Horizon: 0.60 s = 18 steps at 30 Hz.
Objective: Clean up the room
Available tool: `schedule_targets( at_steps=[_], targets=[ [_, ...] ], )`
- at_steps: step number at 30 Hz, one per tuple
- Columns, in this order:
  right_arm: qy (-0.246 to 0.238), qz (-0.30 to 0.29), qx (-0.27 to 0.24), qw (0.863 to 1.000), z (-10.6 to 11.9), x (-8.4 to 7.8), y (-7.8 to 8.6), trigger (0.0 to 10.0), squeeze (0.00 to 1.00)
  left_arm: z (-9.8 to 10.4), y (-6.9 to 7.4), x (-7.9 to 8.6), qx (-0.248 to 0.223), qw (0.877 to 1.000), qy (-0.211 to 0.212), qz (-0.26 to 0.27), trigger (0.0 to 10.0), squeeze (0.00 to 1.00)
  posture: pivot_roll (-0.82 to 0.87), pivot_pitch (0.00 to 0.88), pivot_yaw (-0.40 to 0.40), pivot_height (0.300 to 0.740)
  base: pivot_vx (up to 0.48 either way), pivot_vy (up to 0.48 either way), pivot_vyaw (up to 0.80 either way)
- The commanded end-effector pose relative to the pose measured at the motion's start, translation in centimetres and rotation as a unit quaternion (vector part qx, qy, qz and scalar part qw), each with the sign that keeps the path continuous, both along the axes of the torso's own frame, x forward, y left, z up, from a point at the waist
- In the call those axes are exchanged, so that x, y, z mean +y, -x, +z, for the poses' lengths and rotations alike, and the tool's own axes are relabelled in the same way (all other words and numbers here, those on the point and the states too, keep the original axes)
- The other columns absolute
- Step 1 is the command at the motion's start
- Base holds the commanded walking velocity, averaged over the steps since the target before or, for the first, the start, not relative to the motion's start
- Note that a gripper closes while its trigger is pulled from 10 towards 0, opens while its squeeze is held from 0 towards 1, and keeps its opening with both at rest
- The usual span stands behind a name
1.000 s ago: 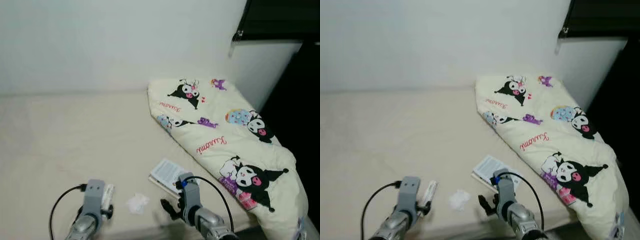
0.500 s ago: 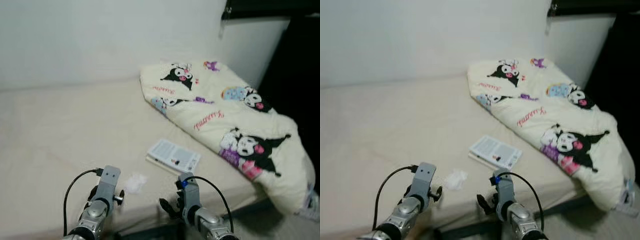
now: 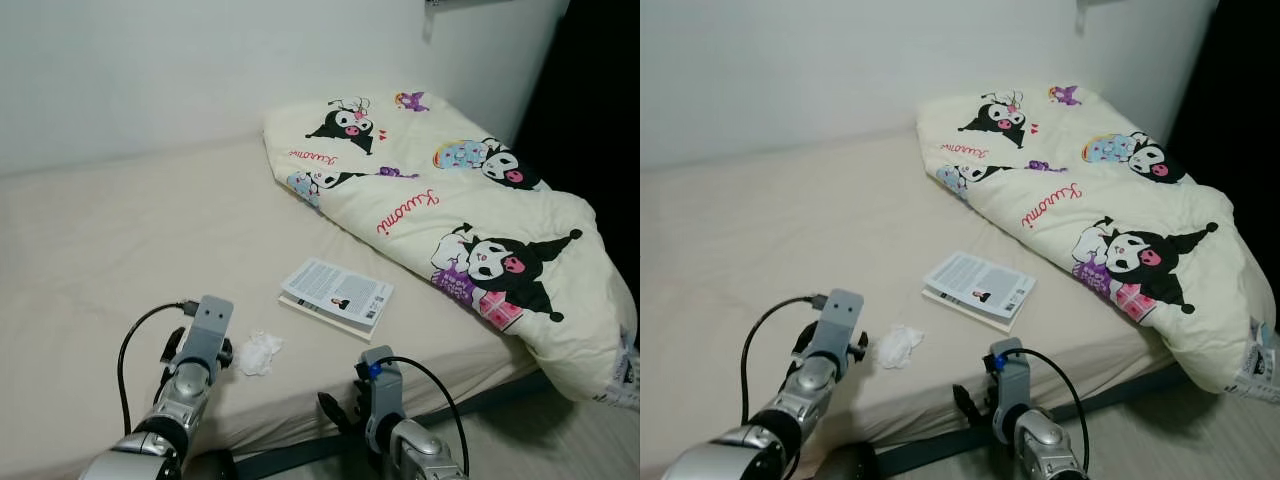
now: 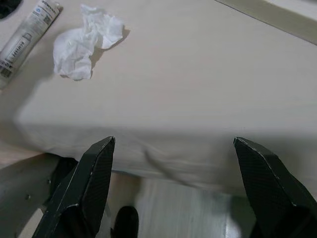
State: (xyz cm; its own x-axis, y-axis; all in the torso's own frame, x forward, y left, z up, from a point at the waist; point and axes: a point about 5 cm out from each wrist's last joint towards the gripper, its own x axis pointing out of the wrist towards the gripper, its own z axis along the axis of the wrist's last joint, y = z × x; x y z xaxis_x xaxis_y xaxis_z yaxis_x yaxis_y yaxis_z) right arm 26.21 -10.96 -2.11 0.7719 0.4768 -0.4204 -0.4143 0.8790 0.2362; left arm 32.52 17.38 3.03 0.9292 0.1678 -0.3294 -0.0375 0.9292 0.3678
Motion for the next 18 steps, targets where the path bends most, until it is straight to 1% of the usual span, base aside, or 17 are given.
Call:
schedule_targets(
  at_steps=[1,2,3,4,5,6,8,9,10,11,12,13,15,16,17,18],
  targets=[
    [-0.009,-0.013,0.000,1.000,-0.2,-0.1,0.4,10.0,0.00,-0.8,0.6,0.5,0.025,1.000,-0.012,0.012,10.0,0.00,-0.23,0.137,0.073,0.575,0.000,0.000,0.00],
    [-0.010,-0.014,-0.001,1.000,-0.3,-0.1,0.5,10.0,0.00,-0.8,0.6,0.7,0.028,0.999,-0.012,0.019,10.0,0.00,-0.23,0.140,0.074,0.575,0.000,0.000,0.00],
    [-0.010,-0.016,-0.002,1.000,-0.3,-0.2,0.6,10.0,0.00,-0.8,0.6,1.2,0.030,0.999,-0.007,0.037,10.0,0.00,-0.25,0.155,0.077,0.575,0.000,0.000,0.00],
    [-0.010,-0.016,-0.002,1.000,-0.3,-0.2,0.6,10.0,0.00,-0.8,0.6,1.2,0.030,0.999,-0.007,0.037,10.0,0.00,-0.25,0.155,0.077,0.575,0.000,0.000,0.00],
    [-0.010,-0.017,-0.004,1.000,-0.4,-0.3,0.8,10.0,0.00,-0.7,0.5,1.6,0.030,0.998,0.005,0.054,10.0,0.00,-0.25,0.155,0.077,0.575,0.000,0.000,0.00],
    [-0.011,-0.020,-0.007,1.000,-0.4,-0.4,1.0,10.0,0.00,-0.5,0.4,2.3,0.032,0.996,0.020,0.077,10.0,0.00,-0.27,0.174,0.076,0.575,0.000,0.000,0.00],
    [-0.011,-0.021,-0.008,1.000,-0.5,-0.5,1.0,10.0,0.00,-0.4,0.4,2.5,0.032,0.995,0.027,0.085,10.0,0.00,-0.27,0.174,0.076,0.575,0.000,0.000,0.00],
    [-0.011,-0.024,-0.009,1.000,-0.6,-0.6,1.3,10.0,0.00,-0.2,0.2,2.9,0.031,0.994,0.047,0.098,10.0,0.00,-0.29,0.197,0.073,0.575,0.000,0.000,0.00],
    [-0.011,-0.024,-0.009,1.000,-0.6,-0.6,1.3,10.0,0.00,-0.2,0.2,2.9,0.031,0.994,0.047,0.098,10.0,0.00,-0.29,0.197,0.073,0.575,0.000,0.000,0.00],
    [-0.011,-0.025,-0.010,1.000,-0.6,-0.7,1.4,10.0,0.00,-0.1,0.2,3.0,0.031,0.992,0.058,0.103,10.0,0.00,-0.29,0.197,0.073,0.575,0.000,0.000,0.00],
    [-0.012,-0.029,-0.012,0.999,-0.7,-0.9,1.7,10.0,0.00,0.1,0.0,3.0,0.031,0.990,0.092,0.106,10.0,0.00,-0.30,0.222,0.067,0.575,0.000,0.000,0.00],
    [-0.012,-0.029,-0.012,0.999,-0.7,-0.9,1.7,10.0,0.00,0.1,0.0,3.0,0.031,0.990,0.092,0.106,10.0,0.00,-0.30,0.222,0.067,0.575,0.000,0.000,0.00],
    [-0.012,-0.032,-0.014,0.999,-0.8,-1.1,1.9,10.0,0.00,0.2,-0.2,2.8,0.033,0.987,0.122,0.104,10.0,0.00,-0.30,0.222,0.067,0.575,0.000,0.000,0.00],
    [-0.013,-0.033,-0.019,0.999,-0.8,-1.1,2.2,10.0,0.00,0.2,-0.3,2.7,0.033,0.984,0.140,0.101,10.0,0.00,-0.33,0.278,0.062,0.575,0.000,0.000,0.00],
    [-0.015,-0.035,-0.022,0.999,-0.7,-1.2,2.5,10.0,0.00,0.3,-0.4,2.6,0.031,0.984,0.148,0.097,10.0,0.00,-0.33,0.278,0.062,0.575,0.000,0.000,0.00],
    [-0.017,-0.038,-0.028,0.999,-0.6,-1.3,2.8,10.0,0.00,0.5,-0.6,2.5,0.028,0.984,0.151,0.094,10.0,0.00,-0.34,0.309,0.056,0.575,0.000,0.000,0.00]
  ],
)
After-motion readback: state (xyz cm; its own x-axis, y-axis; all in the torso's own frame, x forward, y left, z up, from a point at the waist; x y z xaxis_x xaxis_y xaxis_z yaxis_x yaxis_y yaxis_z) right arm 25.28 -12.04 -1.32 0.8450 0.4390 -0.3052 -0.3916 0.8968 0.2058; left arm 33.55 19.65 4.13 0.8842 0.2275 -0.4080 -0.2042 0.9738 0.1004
